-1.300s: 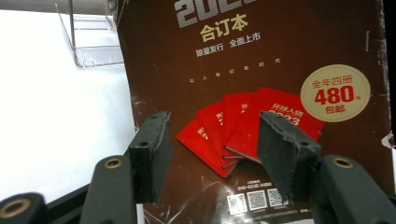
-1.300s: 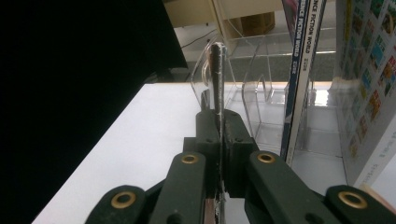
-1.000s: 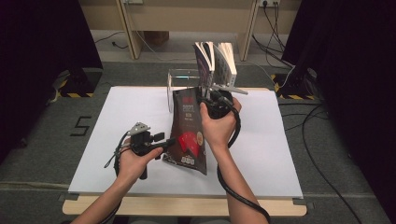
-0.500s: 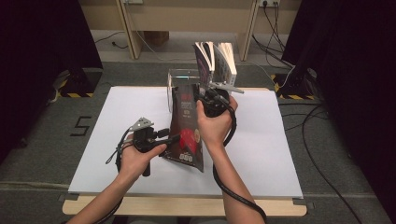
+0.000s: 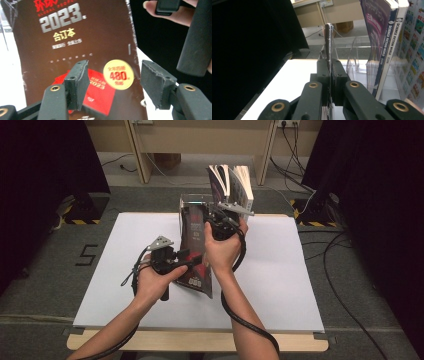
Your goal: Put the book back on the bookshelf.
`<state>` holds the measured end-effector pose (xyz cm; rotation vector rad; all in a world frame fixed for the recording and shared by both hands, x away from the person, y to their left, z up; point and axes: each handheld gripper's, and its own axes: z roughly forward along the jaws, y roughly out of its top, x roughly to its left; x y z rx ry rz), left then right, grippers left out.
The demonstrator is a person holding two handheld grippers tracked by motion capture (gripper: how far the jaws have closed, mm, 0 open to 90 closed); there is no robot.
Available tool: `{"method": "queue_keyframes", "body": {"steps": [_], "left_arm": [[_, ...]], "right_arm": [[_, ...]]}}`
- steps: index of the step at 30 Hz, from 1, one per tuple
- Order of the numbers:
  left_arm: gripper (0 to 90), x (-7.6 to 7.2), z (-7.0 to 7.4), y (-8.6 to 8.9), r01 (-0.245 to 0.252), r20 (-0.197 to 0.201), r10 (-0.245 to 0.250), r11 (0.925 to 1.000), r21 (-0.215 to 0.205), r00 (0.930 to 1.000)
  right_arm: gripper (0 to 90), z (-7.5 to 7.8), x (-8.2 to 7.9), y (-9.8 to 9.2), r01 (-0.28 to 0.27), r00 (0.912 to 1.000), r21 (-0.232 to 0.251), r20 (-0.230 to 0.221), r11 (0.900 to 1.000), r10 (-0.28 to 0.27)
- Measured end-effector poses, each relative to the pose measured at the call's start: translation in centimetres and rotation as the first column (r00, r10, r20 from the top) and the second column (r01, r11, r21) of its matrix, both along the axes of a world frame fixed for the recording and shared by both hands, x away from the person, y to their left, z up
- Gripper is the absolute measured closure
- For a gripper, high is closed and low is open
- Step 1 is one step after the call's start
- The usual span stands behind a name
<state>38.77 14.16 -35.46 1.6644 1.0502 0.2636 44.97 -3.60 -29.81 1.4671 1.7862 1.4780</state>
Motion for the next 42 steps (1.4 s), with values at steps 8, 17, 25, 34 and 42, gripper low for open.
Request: {"method": "queue_keyframes", "body": {"steps": [8,17,25,34,42], "left_arm": [[35.8,1.4,0.4,-1.5,-0.02,0.003,0.02,0.9983,0.055,0.9998],[34.9,2.2,0.1,-2.8,-0.039,0.003,0.039,0.9949,0.093,0.9992],[35.0,2.5,-0.5,-4.2,-0.056,0.017,0.054,0.9867,0.153,0.9984],[42.2,3.1,-0.8,-4.6,-0.073,0.02,0.071,0.9838,0.164,0.9973],[55.4,2.5,-1.3,-4.5,-0.083,0.03,0.079,0.9769,0.197,0.9965]], "right_arm": [[87.3,-0.1,0.0,1.0,0.013,0.9999,-0.027,0.01,1.0,-0.013],[87.2,-0.6,-0.1,1.4,0.021,0.9998,-0.045,0.003,0.999,-0.02],[87.1,-0.6,-0.2,1.4,0.023,0.9997,-0.031,0.004,0.999,-0.023],[87.0,-0.5,-0.5,1.3,0.009,0.9999,-0.039,-0.01,0.999,-0.009],[87.0,-0.7,-0.9,1.7,0.002,1.0,-0.056,-0.01,0.998,-0.002]]}}
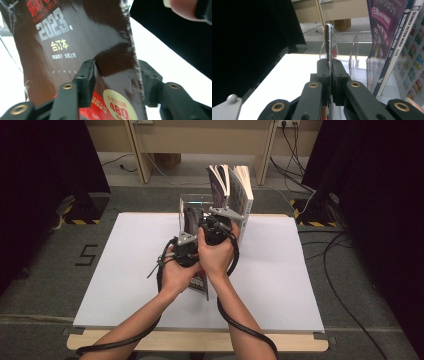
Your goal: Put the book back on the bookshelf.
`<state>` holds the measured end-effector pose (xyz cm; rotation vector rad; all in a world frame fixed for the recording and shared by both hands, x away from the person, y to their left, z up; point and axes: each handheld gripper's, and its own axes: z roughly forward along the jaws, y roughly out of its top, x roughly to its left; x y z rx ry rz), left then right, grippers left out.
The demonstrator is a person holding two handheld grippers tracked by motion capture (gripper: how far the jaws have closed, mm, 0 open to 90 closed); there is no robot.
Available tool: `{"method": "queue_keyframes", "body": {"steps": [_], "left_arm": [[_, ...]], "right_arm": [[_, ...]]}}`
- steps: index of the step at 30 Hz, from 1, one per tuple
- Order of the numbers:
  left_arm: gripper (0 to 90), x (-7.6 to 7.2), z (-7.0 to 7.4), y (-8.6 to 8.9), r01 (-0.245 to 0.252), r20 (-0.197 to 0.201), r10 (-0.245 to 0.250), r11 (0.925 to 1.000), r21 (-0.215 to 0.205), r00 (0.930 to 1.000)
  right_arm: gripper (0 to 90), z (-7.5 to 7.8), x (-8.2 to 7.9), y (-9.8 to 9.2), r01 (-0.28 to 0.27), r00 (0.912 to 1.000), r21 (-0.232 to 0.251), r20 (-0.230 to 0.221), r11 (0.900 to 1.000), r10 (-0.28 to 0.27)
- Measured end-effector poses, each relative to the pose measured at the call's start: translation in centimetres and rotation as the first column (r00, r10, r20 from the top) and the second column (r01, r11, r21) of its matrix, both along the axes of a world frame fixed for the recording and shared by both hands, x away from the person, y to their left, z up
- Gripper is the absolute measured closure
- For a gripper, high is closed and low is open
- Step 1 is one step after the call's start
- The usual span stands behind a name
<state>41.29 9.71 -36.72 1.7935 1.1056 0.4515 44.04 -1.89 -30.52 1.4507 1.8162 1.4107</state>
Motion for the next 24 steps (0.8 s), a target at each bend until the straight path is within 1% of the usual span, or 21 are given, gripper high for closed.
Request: {"method": "queue_keyframes", "body": {"steps": [1,3,4,6,8,12,15,16,17,18,19,20,22,24], "left_arm": [[58.6,-0.2,-0.1,0.1,-0.002,0.008,0.002,1.0,0.009,1.0],[64.6,-0.4,-0.1,0.3,-0.006,0.008,0.006,1.0,0.007,0.9999],[68.0,-0.7,-0.3,0.9,-0.011,-0.002,0.011,0.9996,-0.024,0.9999],[72.6,-0.8,-0.4,1.4,-0.018,-0.013,0.017,0.9989,-0.044,0.9998],[77.3,-1.1,-0.6,1.8,-0.028,-0.011,0.027,0.9986,-0.044,0.9996],[82.7,-1.3,-0.8,2.6,-0.03,-0.019,0.029,0.9989,-0.036,0.9994],[85.8,-1.3,-0.8,3.0,-0.03,-0.017,0.029,0.9991,-0.029,0.9994],[85.9,-1.2,-0.9,3.4,-0.031,-0.018,0.03,0.9989,-0.035,0.9994],[86.0,-1.2,-1.0,3.7,-0.039,-0.019,0.038,0.9983,-0.042,0.9991],[86.0,-1.1,-1.1,3.9,-0.038,-0.021,0.037,0.9977,-0.056,0.9991],[86.1,-1.1,-1.1,4.1,-0.038,-0.021,0.037,0.9975,-0.06,0.9991],[86.0,-1.2,-1.2,4.3,-0.04,-0.015,0.039,0.9974,-0.061,0.9991],[86.0,-1.2,-1.3,4.5,-0.038,-0.012,0.038,0.9968,-0.069,0.9992],[86.1,-1.1,-1.3,4.8,-0.039,-0.015,0.037,0.9954,-0.088,0.9992]], "right_arm": [[86.9,0.0,0.0,0.1,-0.002,1.0,0.0,-0.003,1.0,0.002],[86.9,-0.1,-0.1,0.2,-0.009,1.0,-0.002,-0.003,1.0,0.009],[86.5,0.0,-0.2,0.4,-0.017,0.9998,-0.009,-0.008,1.0,0.016],[85.9,-0.1,-0.2,0.7,-0.027,0.9996,-0.02,-0.003,0.999,0.027],[85.0,-0.1,-0.3,1.1,-0.043,0.999,-0.039,-0.008,0.998,0.043],[82.6,-0.2,-0.5,1.9,-0.076,0.9971,-0.052,-0.007,0.996,0.076],[79.9,-0.2,-0.5,2.1,-0.085,0.9963,-0.051,-0.005,0.995,0.085],[74.6,-0.2,-0.4,2.2,-0.105,0.9945,-0.054,-0.003,0.993,0.105],[72.5,-0.2,-0.4,2.2,-0.116,0.9933,-0.047,-0.012,0.992,0.115],[68.4,-0.1,-0.4,2.0,-0.143,0.9898,-0.041,-0.005,0.989,0.143],[64.3,0.0,-0.5,1.9,-0.166,0.9861,-0.022,-0.004,0.986,0.166],[62.0,0.0,-0.7,1.6,-0.18,0.9837,-0.008,0.006,0.984,0.18],[59.7,0.2,-1.1,0.8,-0.199,0.98,0.024,0.014,0.98,0.198],[58.4,0.4,-1.7,-0.3,-0.196,0.9804,0.042,0.03,0.98,0.195]]}}
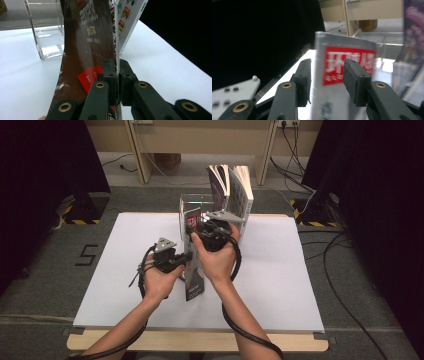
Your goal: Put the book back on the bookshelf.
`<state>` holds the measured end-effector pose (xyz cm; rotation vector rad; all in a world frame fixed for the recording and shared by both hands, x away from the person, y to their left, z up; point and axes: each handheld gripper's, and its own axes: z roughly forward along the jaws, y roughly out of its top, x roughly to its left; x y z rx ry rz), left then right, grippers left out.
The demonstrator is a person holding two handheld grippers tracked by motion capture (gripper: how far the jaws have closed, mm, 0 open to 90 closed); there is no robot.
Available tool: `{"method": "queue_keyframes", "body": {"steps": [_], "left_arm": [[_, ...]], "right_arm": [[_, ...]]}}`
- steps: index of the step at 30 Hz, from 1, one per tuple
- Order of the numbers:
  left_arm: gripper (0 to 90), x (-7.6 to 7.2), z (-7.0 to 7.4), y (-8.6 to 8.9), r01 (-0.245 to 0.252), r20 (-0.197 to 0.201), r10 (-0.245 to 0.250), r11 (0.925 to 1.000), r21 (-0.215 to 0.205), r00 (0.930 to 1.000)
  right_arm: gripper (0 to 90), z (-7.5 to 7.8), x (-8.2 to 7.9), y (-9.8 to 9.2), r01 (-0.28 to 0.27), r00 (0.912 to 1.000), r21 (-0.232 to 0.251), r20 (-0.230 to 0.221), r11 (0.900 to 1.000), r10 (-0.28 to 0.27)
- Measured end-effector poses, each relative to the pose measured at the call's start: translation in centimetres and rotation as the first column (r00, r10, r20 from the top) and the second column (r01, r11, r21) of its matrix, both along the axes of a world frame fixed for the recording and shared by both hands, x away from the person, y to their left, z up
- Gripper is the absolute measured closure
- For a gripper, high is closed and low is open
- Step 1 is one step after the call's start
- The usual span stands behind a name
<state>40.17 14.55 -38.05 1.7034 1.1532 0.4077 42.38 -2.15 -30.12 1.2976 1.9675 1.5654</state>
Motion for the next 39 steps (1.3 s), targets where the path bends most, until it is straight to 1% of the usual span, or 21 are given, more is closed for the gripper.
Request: {"method": "queue_keyframes", "body": {"steps": [1,4,9,10,11,14,16,17,18,19,22,23,24,25,26,27,29,33,35,36,39], "left_arm": [[86.1,0.0,0.0,0.2,0.002,0.001,-0.002,1.0,-0.001,1.0],[86.2,0.0,0.2,0.6,0.004,0.003,-0.004,1.0,-0.007,1.0],[86.3,0.3,0.5,1.1,0.01,0.009,-0.01,0.9998,-0.015,0.9999],[86.3,0.3,0.5,1.1,0.01,0.009,-0.01,0.9998,-0.015,0.9999],[86.4,0.4,0.6,1.2,0.007,0.016,-0.007,0.9998,-0.02,0.9998],[86.4,0.4,0.7,1.3,0.014,0.029,-0.013,0.9995,-0.027,0.9995],[86.5,0.4,0.8,1.4,0.02,0.032,-0.02,0.9994,-0.026,0.9993],[86.5,0.4,0.8,1.4,0.02,0.032,-0.02,0.9994,-0.026,0.9993],[86.5,0.4,1.0,1.5,0.021,0.035,-0.02,0.9994,-0.029,0.9992],[86.6,0.4,1.1,1.6,0.023,0.04,-0.021,0.9993,-0.029,0.999],[86.6,0.5,1.7,2.2,0.018,0.053,-0.016,0.999,-0.041,0.9985],[86.6,0.5,1.7,2.2,0.018,0.053,-0.016,0.999,-0.041,0.9985],[86.6,0.4,2.0,2.5,0.016,0.059,-0.014,0.9989,-0.044,0.9982],[86.6,0.4,2.4,2.8,0.013,0.068,-0.01,0.9988,-0.048,0.9976],[86.6,0.4,2.6,3.0,0.011,0.076,-0.007,0.9987,-0.051,0.9971],[86.6,0.4,2.8,3.2,0.011,0.082,-0.007,0.9987,-0.05,0.9966],[86.6,0.3,3.2,3.5,0.009,0.098,-0.004,0.9986,-0.052,0.9952],[86.6,0.3,4.0,4.1,-0.002,0.117,0.009,0.9982,-0.06,0.9931],[86.6,0.4,4.4,4.4,-0.01,0.127,0.019,0.9978,-0.065,0.9917],[86.6,0.4,4.6,4.6,-0.015,0.13,0.024,0.9976,-0.068,0.9912],[86.7,0.6,5.0,5.1,-0.025,0.145,0.034,0.9977,-0.063,0.9889]], "right_arm": [[58.4,0.0,-0.2,-0.7,0.008,0.9999,0.002,0.007,1.0,-0.008],[58.4,-0.5,-0.6,-3.1,0.048,0.9988,-0.005,-0.003,0.999,-0.048],[58.5,-2.7,-1.4,-7.5,0.123,0.9914,-0.013,-0.044,0.992,-0.124],[58.5,-2.7,-1.4,-7.5,0.123,0.9914,-0.013,-0.044,0.992,-0.124],[58.7,-3.8,-1.9,-9.3,0.152,0.9865,-0.022,-0.057,0.988,-0.153],[58.8,-5.3,-2.5,-11.3,0.196,0.9769,-0.036,-0.079,0.98,-0.199],[58.9,-6.4,-2.9,-12.5,0.216,0.9705,-0.032,-0.102,0.976,-0.219],[58.9,-6.4,-2.9,-12.5,0.216,0.9705,-0.032,-0.102,0.976,-0.219],[58.9,-7.0,-3.1,-13.1,0.227,0.967,-0.036,-0.111,0.973,-0.229],[59.1,-8.3,-3.6,-14.4,0.252,0.9574,-0.036,-0.136,0.967,-0.254],[59.2,-9.4,-4.1,-15.7,0.278,0.9463,-0.033,-0.163,0.96,-0.279],[59.2,-9.4,-4.1,-15.7,0.278,0.9463,-0.033,-0.163,0.96,-0.279],[59.3,-9.8,-4.3,-16.2,0.284,0.9433,-0.033,-0.17,0.958,-0.285],[59.4,-10.5,-4.8,-17.1,0.309,0.9319,-0.035,-0.189,0.951,-0.309],[59.3,-10.6,-4.8,-17.2,0.306,0.9328,-0.037,-0.188,0.951,-0.307],[59.3,-10.7,-4.9,-17.6,0.31,0.9298,-0.038,-0.197,0.95,-0.311],[59.3,-10.9,-5.1,-18.1,0.324,0.9255,-0.034,-0.196,0.945,-0.324],[59.3,-11.2,-5.2,-18.8,0.344,0.9157,-0.027,-0.211,0.939,-0.342],[59.4,-11.4,-5.3,-19.1,0.349,0.914,-0.033,-0.208,0.936,-0.348],[59.4,-11.4,-5.3,-19.2,0.352,0.9113,-0.023,-0.219,0.936,-0.349],[59.5,-11.4,-5.3,-19.5,0.359,0.9086,-0.02,-0.22,0.933,-0.355]]}}
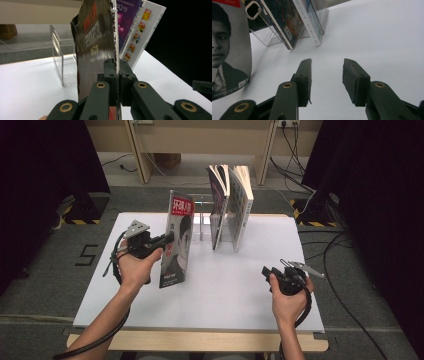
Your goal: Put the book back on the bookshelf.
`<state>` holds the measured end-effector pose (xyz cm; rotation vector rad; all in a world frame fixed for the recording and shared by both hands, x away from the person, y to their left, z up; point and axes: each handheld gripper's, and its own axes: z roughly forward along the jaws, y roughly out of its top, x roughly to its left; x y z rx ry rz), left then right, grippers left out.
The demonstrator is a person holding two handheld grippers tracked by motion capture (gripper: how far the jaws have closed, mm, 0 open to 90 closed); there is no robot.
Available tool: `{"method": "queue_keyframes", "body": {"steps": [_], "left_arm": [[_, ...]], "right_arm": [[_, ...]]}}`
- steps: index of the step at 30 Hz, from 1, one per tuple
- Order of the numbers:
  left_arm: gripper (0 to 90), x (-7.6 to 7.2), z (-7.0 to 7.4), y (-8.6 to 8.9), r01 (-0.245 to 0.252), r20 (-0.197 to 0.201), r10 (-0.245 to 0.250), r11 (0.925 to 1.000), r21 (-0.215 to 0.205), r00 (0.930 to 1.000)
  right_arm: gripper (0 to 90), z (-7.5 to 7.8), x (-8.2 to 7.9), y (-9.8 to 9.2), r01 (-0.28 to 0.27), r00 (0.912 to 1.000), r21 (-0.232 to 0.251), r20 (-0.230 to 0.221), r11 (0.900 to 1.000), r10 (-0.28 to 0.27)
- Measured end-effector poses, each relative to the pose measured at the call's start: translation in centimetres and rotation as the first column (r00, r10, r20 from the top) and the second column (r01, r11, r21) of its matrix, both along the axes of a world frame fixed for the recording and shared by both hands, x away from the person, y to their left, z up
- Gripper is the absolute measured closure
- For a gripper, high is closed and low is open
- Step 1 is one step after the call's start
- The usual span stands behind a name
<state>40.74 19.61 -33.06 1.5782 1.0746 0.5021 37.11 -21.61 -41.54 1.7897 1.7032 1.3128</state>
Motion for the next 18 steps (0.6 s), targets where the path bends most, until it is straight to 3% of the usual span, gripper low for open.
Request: {"method": "queue_keyframes", "body": {"steps": [14,18], "left_arm": [[86.7,2.9,1.4,0.2,-0.022,0.024,0.023,0.9993,-0.03,0.9994],[86.6,4.8,1.8,-0.2,-0.055,0.055,0.057,0.998,-0.032,0.9969]], "right_arm": [[59.8,-0.5,0.1,-0.7,0.015,0.9998,0.005,-0.012,1.0,-0.015],[59.9,-0.5,0.1,-1.1,0.016,0.9998,0.002,-0.012,1.0,-0.016]]}}
